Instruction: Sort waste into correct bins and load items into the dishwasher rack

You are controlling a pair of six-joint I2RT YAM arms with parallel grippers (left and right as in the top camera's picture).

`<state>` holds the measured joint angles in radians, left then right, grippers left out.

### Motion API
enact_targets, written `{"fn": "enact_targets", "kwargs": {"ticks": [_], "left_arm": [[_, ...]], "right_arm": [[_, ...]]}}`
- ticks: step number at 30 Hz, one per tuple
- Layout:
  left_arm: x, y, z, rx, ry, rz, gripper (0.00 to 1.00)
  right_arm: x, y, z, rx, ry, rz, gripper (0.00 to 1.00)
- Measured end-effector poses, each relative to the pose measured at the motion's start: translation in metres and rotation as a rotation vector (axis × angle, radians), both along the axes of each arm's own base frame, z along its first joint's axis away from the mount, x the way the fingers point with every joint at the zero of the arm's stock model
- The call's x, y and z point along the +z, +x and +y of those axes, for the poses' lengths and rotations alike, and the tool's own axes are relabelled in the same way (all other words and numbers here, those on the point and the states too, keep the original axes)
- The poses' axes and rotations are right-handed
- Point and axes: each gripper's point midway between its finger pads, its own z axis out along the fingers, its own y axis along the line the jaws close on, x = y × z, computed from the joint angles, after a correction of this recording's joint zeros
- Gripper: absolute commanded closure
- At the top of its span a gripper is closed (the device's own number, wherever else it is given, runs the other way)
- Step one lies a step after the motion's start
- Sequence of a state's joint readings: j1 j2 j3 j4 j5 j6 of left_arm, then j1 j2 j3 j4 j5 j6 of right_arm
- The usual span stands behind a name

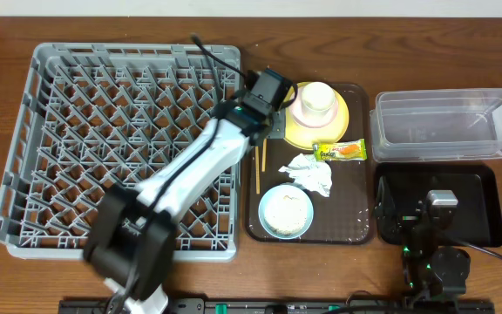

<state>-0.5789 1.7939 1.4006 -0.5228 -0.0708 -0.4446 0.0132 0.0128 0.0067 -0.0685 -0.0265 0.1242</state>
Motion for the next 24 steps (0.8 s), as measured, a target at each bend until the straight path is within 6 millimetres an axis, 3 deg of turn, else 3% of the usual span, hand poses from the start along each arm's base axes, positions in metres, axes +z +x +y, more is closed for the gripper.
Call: {"fn": "enact_targets", "kwargs": {"ticks": [3, 6, 18, 24], "left_arm": [[0.032, -0.007, 0.006, -0.011, -0.017, -0.047, 0.94], [0.044, -0.012, 0.015, -0.031, 0.012, -0.065, 0.94], [0.012, -0.006, 0.07, 0.026, 0.206, 0.022, 0.94], [0.0, -0.001, 0.081, 0.051, 0.228, 0.048, 0.94]], "right_arm": [[0.0, 0.0, 0.0, 0.0, 0.0, 0.0, 0.01], [0.0, 0.0, 0.0, 0.0, 0.0, 0.0, 0.01], [0.0, 0.0, 0.0, 0.0, 0.0, 0.0, 0.01], [0.0, 0.0, 0.0, 0.0, 0.0, 0.0, 0.01]]}}
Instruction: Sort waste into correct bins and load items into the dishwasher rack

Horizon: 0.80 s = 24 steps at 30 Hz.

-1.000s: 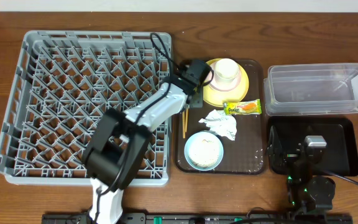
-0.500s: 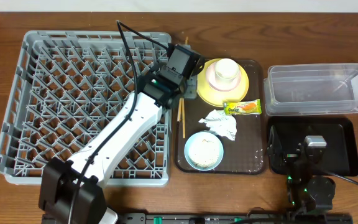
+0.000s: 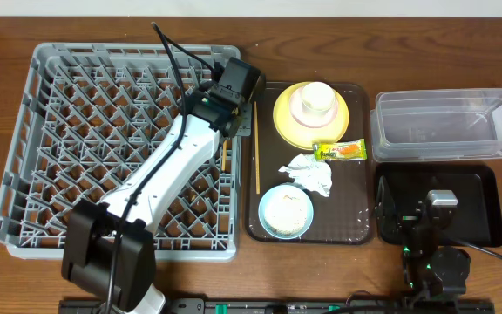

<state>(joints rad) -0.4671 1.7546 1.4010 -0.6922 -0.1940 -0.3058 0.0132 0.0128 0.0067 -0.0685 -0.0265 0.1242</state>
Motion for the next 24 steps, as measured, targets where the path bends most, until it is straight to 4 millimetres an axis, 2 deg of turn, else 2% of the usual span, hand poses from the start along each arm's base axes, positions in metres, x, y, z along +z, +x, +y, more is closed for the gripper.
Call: {"fn": "enact_targets", "kwargs": {"ticks": [8, 10, 13, 16, 20, 24], "left_arm": [[-0.028, -0.003, 0.001, -0.001, 0.033, 0.064, 0.92], [-0.035, -0.004, 0.002, -0.001, 0.04, 0.079, 0.88], [-0.038, -0.005, 0.003, -0.012, 0.051, 0.087, 0.71], [-0.037, -0.004, 0.005, -0.007, 0.063, 0.083, 0.63], [-0.037, -0.003, 0.008, -0.003, 0.075, 0.078, 0.57], [-0.036, -0.003, 0.01, 0.002, 0.077, 0.075, 0.56]], "right_arm": [[0.0, 0.0, 0.0, 0.0, 0.0, 0.0, 0.01], [0.0, 0.0, 0.0, 0.0, 0.0, 0.0, 0.01], [0.0, 0.0, 0.0, 0.0, 0.0, 0.0, 0.01], [0.0, 0.0, 0.0, 0.0, 0.0, 0.0, 0.01], [0.0, 0.0, 0.0, 0.0, 0.0, 0.0, 0.01], [0.0, 0.0, 0.0, 0.0, 0.0, 0.0, 0.01]]}}
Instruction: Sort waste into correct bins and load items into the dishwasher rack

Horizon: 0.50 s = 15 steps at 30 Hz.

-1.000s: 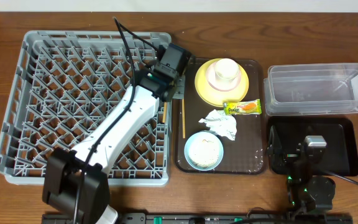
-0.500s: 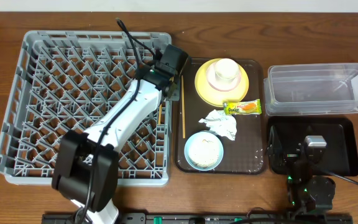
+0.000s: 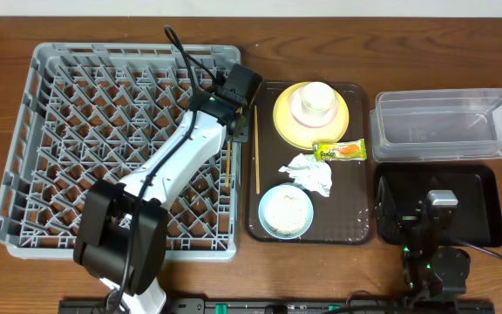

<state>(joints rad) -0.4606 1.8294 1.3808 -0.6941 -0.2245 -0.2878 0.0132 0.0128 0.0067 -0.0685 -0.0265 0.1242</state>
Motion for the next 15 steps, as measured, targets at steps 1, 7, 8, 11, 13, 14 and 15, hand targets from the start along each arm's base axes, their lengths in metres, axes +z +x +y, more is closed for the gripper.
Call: {"fn": "enact_targets", "kwargs": {"ticks": [1, 7, 8, 11, 13, 14, 15], "left_arm": [[0.002, 0.0, 0.0, 0.0, -0.002, -0.003, 0.56], [0.043, -0.006, -0.007, -0.009, -0.07, -0.081, 0.56], [0.054, -0.008, -0.01, -0.012, -0.092, -0.102, 0.56], [0.087, -0.018, -0.02, -0.041, -0.153, -0.164, 0.56], [0.1, -0.025, -0.026, -0.062, -0.18, -0.189, 0.56], [0.108, -0.03, -0.031, -0.078, -0.193, -0.2, 0.56], [0.111, -0.034, -0.035, -0.091, -0.199, -0.205, 0.56]], "right_arm": [[0.0, 0.0, 0.0, 0.0, 0.0, 0.0, 0.01], [0.0, 0.0, 0.0, 0.0, 0.0, 0.0, 0.01], [0.0, 0.0, 0.0, 0.0, 0.0, 0.0, 0.01], [0.0, 0.0, 0.0, 0.0, 0.0, 0.0, 0.01], [0.0, 0.0, 0.0, 0.0, 0.0, 0.0, 0.01], [0.0, 0.0, 0.0, 0.0, 0.0, 0.0, 0.01], [0.0, 0.0, 0.0, 0.0, 0.0, 0.0, 0.01]]}}
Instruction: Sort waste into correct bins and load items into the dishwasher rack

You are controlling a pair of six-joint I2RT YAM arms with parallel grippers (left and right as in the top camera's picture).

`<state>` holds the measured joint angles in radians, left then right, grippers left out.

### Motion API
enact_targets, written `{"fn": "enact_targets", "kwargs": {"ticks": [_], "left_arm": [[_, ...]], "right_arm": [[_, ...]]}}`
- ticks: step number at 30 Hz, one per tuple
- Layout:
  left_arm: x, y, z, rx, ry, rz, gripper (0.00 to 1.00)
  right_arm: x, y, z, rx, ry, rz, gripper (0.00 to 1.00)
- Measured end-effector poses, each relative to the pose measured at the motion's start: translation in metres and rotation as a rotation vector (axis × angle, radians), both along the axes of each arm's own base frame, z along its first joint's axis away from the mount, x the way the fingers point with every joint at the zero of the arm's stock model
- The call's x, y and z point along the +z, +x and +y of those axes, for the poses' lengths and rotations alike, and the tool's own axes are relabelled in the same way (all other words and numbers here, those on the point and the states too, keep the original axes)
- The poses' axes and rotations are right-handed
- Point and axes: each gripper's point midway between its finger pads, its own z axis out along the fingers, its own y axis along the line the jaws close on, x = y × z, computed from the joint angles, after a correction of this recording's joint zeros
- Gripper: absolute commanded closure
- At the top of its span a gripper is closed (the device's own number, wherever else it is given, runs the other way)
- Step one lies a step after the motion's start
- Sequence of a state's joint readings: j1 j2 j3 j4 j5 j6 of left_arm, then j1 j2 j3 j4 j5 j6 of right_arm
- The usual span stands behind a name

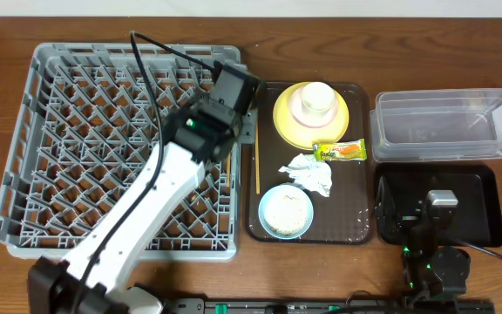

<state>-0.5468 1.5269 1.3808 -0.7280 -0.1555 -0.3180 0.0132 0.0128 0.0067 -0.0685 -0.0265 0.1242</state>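
The grey dishwasher rack (pixel 68 131) fills the left of the table. My left gripper (pixel 244 120) hangs over the rack's right edge next to the brown tray (pixel 356 222), and its jaws look apart with nothing in them. One chopstick (pixel 256 166) lies along the tray's left side. Also on the tray are a yellow plate (pixel 336 122) carrying a cup (pixel 316 100), a snack wrapper (pixel 340 150), a crumpled tissue (pixel 310 173) and a small bowl (pixel 286 211). My right gripper (pixel 425 218) rests over the black bin; its fingers do not show clearly.
A clear plastic bin (pixel 447 126) stands at the right rear, with a black bin (pixel 482 205) in front of it. My left arm (pixel 146 209) crosses the rack's front right part and hides the cells beneath it.
My left arm has risen and now looms larger over the rack's right side. The chopstick that lay by the rack's right edge is hidden under the arm. The tray's contents are unchanged.
My left gripper first stood over the tray's left rear corner beside the plate. Then it was over the rack's right side with a chopstick below it, one more staying on the tray. That chopstick then lay along the rack's right edge, and now the arm is raised.
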Motion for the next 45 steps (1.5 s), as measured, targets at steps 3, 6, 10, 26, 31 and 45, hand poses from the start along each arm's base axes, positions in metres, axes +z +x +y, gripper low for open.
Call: {"fn": "enact_targets", "kwargs": {"ticks": [3, 6, 10, 26, 31, 45], "left_arm": [[0.005, -0.01, -0.014, -0.044, -0.008, -0.008, 0.56], [0.004, -0.02, -0.028, -0.081, -0.012, 0.005, 0.56], [0.002, -0.03, -0.04, -0.105, -0.024, 0.019, 0.56], [-0.01, -0.044, -0.058, -0.108, -0.043, 0.058, 0.57], [-0.025, -0.042, -0.06, -0.097, -0.025, 0.091, 0.57], [-0.075, -0.022, -0.078, -0.073, -0.001, 0.141, 0.57]], "right_arm": [[0.0, 0.0, 0.0, 0.0, 0.0, 0.0, 0.01], [0.0, 0.0, 0.0, 0.0, 0.0, 0.0, 0.01], [0.0, 0.0, 0.0, 0.0, 0.0, 0.0, 0.01], [0.0, 0.0, 0.0, 0.0, 0.0, 0.0, 0.01], [0.0, 0.0, 0.0, 0.0, 0.0, 0.0, 0.01], [0.0, 0.0, 0.0, 0.0, 0.0, 0.0, 0.01]]}}
